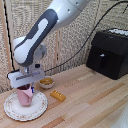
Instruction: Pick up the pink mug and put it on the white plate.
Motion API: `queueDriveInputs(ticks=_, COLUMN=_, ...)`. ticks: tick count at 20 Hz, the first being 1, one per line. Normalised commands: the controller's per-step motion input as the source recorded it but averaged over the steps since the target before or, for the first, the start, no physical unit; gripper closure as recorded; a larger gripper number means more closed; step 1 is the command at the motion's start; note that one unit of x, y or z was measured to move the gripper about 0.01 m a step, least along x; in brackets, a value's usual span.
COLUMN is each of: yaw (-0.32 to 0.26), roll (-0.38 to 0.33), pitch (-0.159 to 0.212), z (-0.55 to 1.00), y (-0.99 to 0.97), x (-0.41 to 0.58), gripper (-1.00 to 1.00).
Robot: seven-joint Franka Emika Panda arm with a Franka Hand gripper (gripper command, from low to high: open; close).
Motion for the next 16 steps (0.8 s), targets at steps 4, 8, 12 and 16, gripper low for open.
queueDriveInputs(ticks=4, yaw=0.096, roll=0.0, pitch=-0.039, z=-0.05, y=0.0, x=0.164, gripper=-1.0)
queueDriveInputs(ticks=8, yaw=0.078, roll=0.077, pitch=0.058, z=0.52, y=-0.12, x=0.141, gripper=-1.0)
queueDriveInputs(ticks=12, yaw=0.059, roll=0.029, pitch=0.04, z=0.77, y=-0.13, x=0.078, gripper=-1.0)
queueDriveInputs(ticks=16, yaw=0.062, roll=0.017, pitch=0.059, z=0.78, y=-0.05, x=0.134, gripper=-1.0)
